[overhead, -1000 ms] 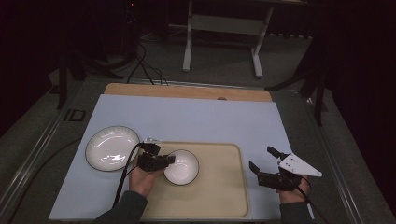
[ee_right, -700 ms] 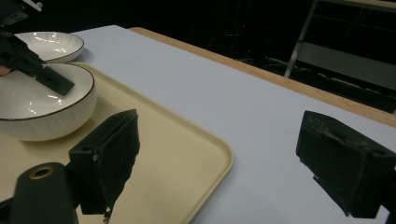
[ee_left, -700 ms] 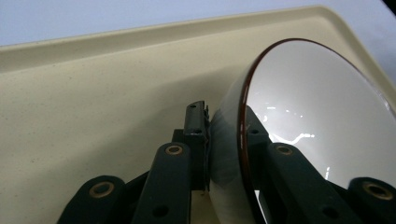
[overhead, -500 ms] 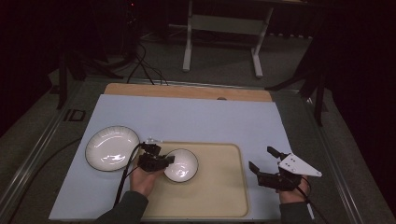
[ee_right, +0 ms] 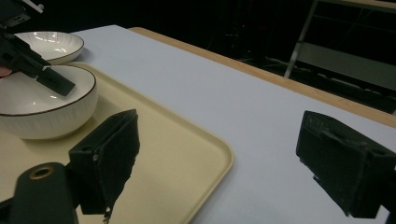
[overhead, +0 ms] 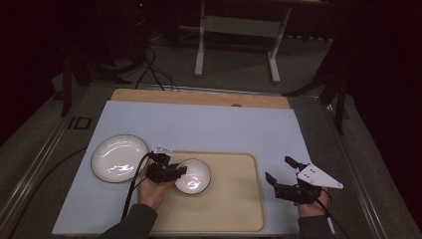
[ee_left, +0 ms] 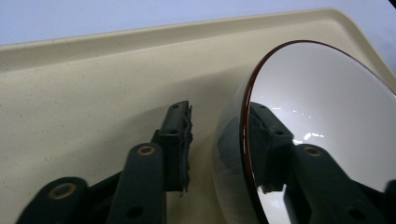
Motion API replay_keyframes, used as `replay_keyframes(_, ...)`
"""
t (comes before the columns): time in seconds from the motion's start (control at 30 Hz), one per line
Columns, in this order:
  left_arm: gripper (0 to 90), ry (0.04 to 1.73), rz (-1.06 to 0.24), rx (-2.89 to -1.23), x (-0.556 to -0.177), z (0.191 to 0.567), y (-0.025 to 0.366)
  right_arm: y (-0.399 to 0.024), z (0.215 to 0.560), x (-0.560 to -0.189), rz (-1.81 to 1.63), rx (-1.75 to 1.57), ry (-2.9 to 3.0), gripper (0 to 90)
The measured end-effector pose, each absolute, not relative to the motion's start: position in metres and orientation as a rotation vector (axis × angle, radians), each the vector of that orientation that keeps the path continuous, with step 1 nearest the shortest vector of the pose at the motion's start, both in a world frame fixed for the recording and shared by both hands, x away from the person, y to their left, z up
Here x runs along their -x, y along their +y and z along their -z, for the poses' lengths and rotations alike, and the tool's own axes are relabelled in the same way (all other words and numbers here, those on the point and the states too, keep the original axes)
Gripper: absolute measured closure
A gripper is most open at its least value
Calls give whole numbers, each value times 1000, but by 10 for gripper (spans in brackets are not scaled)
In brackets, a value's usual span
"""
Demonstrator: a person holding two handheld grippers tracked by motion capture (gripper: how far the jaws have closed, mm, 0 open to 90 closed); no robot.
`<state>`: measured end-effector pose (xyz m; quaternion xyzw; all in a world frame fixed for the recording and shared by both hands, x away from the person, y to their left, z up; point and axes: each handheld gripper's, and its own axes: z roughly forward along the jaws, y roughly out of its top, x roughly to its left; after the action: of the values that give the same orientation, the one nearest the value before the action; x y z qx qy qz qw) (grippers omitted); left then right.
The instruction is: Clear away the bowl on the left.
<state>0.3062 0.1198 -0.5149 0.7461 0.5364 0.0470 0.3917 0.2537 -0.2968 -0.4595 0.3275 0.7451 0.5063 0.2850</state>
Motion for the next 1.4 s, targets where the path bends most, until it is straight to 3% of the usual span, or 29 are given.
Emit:
replay_keyframes(0.43, 436, 1327, -201, -1883, -301, 504, 127, -297, 459, -253, -1358, -876, 1988, 131)
replay_keyframes(0.77, 372, 1254, -228, -1852, -296, 491, 132, -297, 459, -253, -1359, -876, 1987, 129)
replay_keyframes(1.4, 346, 1189, -382, -1762, -284, 460, 162, -298, 459, -253, -1360, -879, 1980, 126)
